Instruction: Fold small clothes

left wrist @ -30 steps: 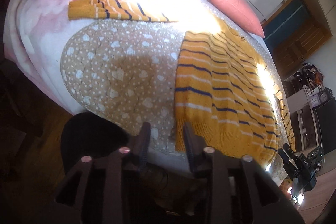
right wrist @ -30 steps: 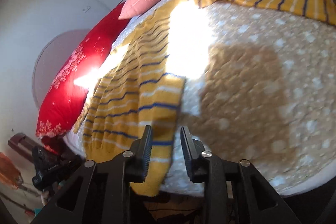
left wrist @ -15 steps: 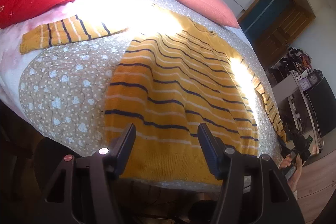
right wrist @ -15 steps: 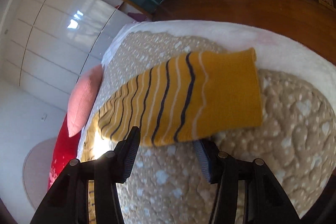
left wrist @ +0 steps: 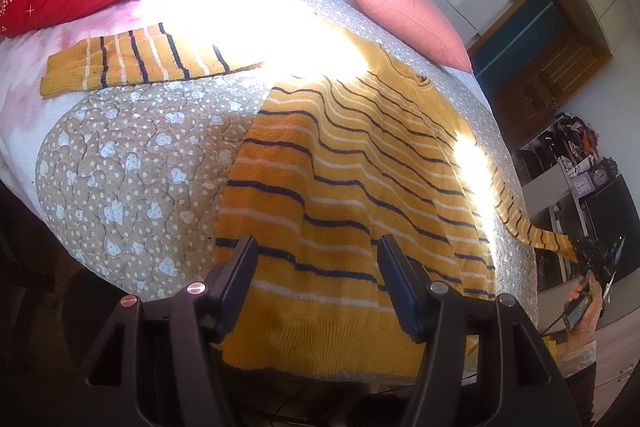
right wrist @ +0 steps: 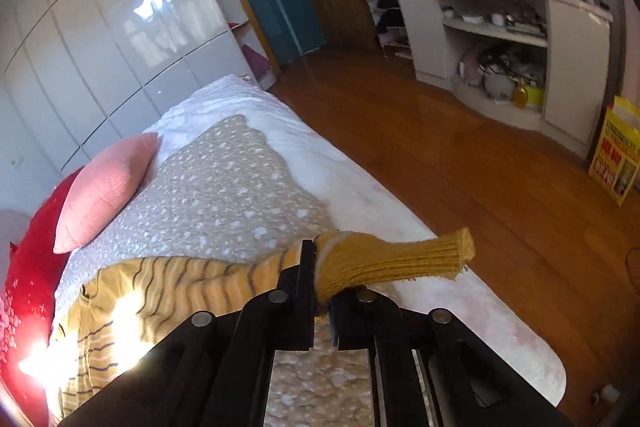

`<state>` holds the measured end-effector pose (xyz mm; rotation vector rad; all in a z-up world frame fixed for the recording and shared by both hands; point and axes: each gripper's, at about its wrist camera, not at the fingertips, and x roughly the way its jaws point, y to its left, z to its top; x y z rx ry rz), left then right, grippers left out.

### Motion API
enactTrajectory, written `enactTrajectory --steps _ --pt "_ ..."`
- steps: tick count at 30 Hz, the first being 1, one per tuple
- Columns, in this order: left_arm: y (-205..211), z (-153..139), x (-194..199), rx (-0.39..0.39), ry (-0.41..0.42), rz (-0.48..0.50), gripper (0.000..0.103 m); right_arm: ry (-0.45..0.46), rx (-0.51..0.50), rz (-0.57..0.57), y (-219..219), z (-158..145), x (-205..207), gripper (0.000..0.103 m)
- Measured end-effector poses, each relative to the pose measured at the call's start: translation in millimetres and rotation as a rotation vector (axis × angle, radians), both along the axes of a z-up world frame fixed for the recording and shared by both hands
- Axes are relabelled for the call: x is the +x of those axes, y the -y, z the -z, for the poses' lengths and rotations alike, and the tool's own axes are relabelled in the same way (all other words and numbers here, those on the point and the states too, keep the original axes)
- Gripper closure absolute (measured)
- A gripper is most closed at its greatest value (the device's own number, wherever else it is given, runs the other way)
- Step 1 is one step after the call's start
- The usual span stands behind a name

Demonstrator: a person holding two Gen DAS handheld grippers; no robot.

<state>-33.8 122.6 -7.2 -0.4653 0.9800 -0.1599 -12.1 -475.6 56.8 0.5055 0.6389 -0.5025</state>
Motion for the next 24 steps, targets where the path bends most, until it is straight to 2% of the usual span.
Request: enactTrajectory --steps 3,7,12,17,21,24 --pt "-6.7 0.7 -0.6 -0.015 0.011 0.006 0.040 -0.002 -0.032 -0.157 -59.0 -13.8 39.2 0.097" --pt "-28.0 2.3 -4.9 -0.001 0.030 -0.019 0.039 -0.015 -0.042 -0.394 -159.7 -14.4 97.2 0.097" --pt "-68.6 5.9 -19.0 0.015 0.051 -0.084 0.039 -0.077 0.004 -0.632 -277.9 9.5 162.4 0.097" --pt "-110.5 17.6 -34.0 -0.011 0.036 -0.167 0.038 -0.189 0.013 -0.740 -363.1 52.9 215.5 0.097" --pt "-135.7 28.8 -42.7 -0.037 0.021 -0.219 0.038 -0.253 -0.027 -0.794 -402.4 88.0 234.1 0.097" --pt "-146.4 36.2 -45.2 -0.053 0.011 -0.241 0.038 -0.287 -0.067 -0.828 -433.8 101.8 242.2 0.097"
